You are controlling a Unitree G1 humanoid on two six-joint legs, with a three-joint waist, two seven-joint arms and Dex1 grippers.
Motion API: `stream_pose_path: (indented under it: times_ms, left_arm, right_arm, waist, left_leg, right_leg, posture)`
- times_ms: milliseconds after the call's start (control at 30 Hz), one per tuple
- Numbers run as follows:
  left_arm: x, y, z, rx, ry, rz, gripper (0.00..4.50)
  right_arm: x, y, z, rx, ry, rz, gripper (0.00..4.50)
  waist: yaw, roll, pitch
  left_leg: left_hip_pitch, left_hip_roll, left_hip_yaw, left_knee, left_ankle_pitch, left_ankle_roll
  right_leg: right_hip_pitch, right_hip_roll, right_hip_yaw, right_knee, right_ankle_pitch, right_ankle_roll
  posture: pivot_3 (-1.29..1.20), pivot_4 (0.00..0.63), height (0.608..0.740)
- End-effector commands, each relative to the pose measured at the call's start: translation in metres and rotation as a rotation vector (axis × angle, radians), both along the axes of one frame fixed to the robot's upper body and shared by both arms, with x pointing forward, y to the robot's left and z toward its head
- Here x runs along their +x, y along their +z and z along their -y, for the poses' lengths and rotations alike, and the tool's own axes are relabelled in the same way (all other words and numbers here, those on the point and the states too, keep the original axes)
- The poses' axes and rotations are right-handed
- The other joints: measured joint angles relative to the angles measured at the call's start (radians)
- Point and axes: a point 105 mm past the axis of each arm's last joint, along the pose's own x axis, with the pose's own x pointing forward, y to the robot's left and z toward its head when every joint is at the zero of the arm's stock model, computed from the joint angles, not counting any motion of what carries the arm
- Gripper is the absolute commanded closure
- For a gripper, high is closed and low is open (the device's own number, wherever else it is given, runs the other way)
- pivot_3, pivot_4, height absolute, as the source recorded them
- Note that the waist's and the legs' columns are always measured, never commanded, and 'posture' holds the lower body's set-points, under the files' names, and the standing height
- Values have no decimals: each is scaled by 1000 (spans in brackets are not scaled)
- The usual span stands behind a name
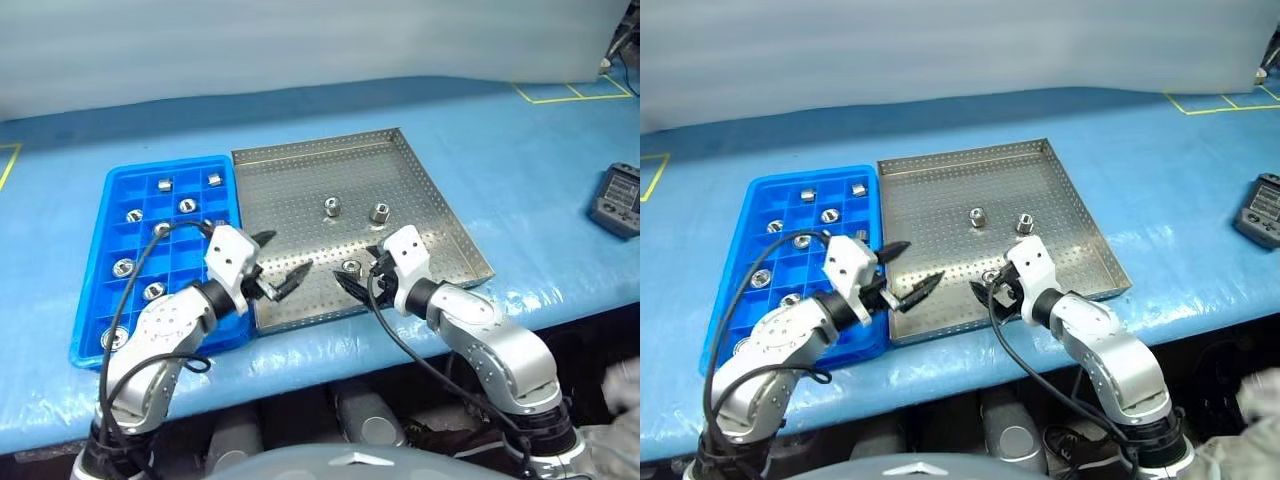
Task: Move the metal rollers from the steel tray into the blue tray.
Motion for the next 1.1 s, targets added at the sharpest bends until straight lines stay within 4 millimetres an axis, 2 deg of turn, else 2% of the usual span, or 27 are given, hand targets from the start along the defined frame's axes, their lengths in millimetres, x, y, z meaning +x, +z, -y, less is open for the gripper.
stream_pose_path:
  times_ms: [33, 333, 633, 1100]
  left_arm:
    - [-15, 11, 13, -12, -103, 45, 45]
    - [-22, 9, 16, -26, -115, 23, 45]
    - [-28, 4, 19, -41, -109, 1, 45]
    - [-26, 2, 17, -44, -104, 6, 45]
  right_arm:
    - [5, 2, 0, 2, -33, 3, 0]
    - [17, -12, 0, -24, -103, -67, 0]
    - [16, -13, -1, -20, -93, -81, 0]
    - [16, -12, -3, -19, -82, -80, 0]
  waist:
    - [-1, 0, 0]
    - [8, 0, 0]
    - [21, 0, 0]
    - [29, 0, 0]
  left_leg:
    - [0, 0, 0, 0, 0, 0]
    - [0, 0, 0, -1, 0, 0]
    - [0, 0, 0, -1, 0, 0]
    - [0, 0, 0, -1, 0, 0]
  right_leg:
    - [0, 0, 0, 0, 0, 0]
    - [0, 0, 0, 0, 0, -1]
    - [-1, 0, 0, 0, -1, -1]
    - [-1, 0, 0, 0, -1, -1]
  posture:
    - [-175, 150, 740]
    - [-132, 150, 740]
    - [-119, 150, 740]
    - [-123, 150, 740]
